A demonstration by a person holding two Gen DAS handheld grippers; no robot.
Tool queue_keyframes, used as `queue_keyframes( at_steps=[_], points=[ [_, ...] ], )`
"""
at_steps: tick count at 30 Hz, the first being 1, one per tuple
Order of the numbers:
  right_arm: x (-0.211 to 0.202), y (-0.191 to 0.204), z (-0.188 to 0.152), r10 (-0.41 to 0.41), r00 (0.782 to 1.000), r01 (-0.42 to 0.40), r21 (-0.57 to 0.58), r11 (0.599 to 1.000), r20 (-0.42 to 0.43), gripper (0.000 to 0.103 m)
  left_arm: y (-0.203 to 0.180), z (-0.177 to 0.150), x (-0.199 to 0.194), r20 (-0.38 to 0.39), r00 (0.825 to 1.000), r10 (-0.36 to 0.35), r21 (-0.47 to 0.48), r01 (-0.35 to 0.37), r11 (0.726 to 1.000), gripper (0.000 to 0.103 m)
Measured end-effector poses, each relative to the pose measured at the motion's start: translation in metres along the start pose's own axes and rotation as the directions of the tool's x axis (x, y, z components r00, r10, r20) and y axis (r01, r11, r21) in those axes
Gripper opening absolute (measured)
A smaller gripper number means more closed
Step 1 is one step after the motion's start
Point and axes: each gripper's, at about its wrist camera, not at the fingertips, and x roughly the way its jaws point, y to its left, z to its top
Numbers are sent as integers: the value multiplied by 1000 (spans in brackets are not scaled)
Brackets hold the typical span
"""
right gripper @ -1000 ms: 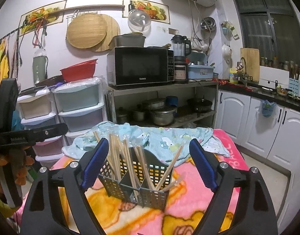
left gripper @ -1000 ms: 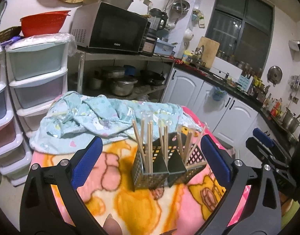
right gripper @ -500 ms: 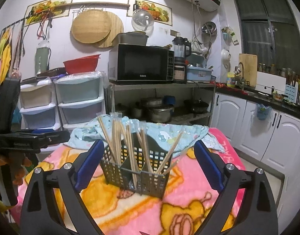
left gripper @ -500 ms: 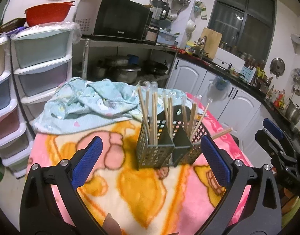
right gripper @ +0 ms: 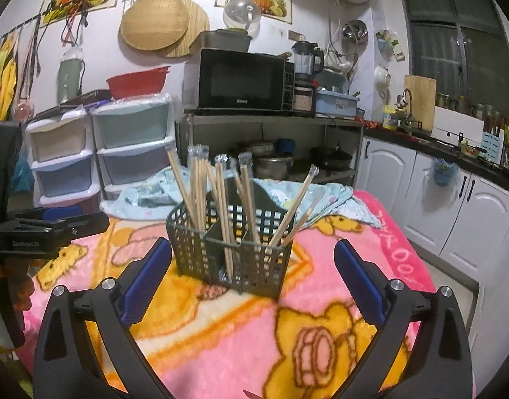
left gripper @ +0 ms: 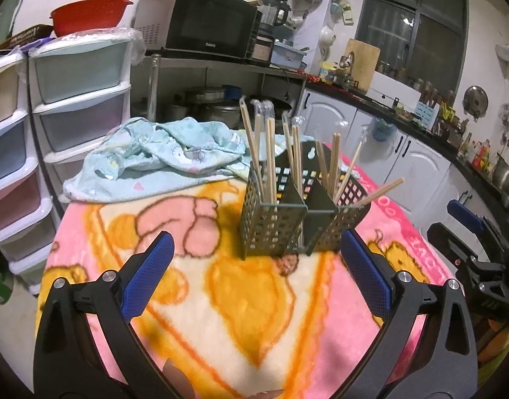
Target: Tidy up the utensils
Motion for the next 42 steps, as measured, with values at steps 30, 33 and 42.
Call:
queue_keyframes(
  at_steps=[30, 33, 42],
  points=[
    [-25, 0, -52, -84, 981, 80, 32, 996, 175, 96, -9, -44, -4, 143, 989, 41, 29, -45, 999, 92],
    [-25, 0, -53, -85, 980, 80, 34, 996, 179, 96, -9, -44, -5, 145, 989, 42, 29, -46, 998, 92],
    [-21, 3, -56, -88, 983, 86, 21, 996, 161, 96, -8, -40, -6, 148, 988, 48, 26, -52, 998, 92]
  ],
)
